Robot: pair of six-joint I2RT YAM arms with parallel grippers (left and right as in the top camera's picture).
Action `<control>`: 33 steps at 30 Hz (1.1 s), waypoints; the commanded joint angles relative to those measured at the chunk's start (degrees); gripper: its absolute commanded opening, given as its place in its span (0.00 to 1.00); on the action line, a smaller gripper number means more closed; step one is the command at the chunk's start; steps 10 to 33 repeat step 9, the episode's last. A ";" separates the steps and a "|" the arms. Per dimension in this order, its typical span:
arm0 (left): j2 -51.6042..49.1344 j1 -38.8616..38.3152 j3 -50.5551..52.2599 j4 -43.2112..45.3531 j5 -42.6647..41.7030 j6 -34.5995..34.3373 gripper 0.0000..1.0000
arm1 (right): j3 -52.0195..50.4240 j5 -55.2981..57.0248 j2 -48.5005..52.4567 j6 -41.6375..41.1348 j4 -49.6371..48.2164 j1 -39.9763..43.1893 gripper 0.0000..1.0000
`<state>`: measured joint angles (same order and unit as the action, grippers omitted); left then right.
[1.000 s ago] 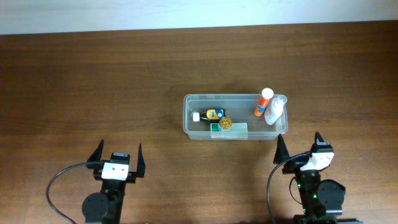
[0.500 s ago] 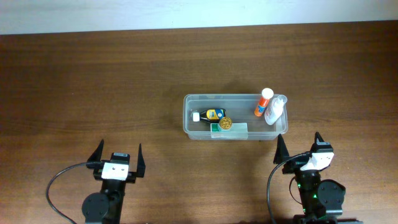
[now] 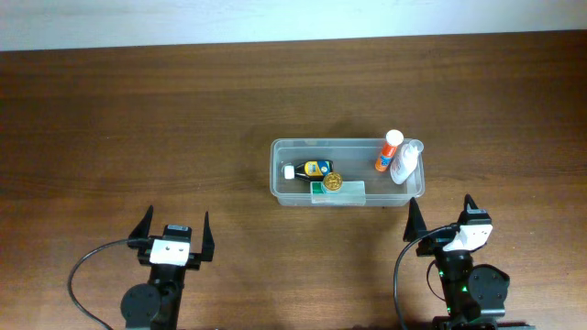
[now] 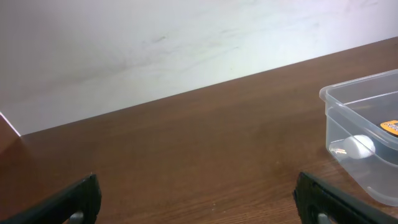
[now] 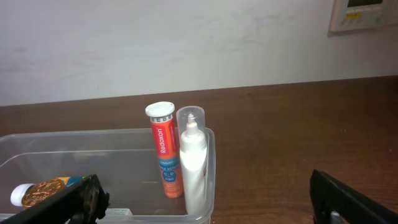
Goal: Pack container
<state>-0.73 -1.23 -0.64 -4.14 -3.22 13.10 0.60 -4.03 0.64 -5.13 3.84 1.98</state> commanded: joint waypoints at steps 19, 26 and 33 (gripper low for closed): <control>0.44 -0.26 -0.15 -0.66 -1.05 0.26 0.99 | -0.28 -0.28 -0.46 0.24 0.26 -0.52 0.98; 0.44 -0.26 -0.15 -0.66 -1.05 0.26 0.99 | -0.28 -0.28 -0.46 0.24 0.26 -0.52 0.98; 0.44 -0.26 -0.15 -0.66 -1.05 0.26 0.99 | -0.28 -0.28 -0.46 0.24 0.26 -0.52 0.98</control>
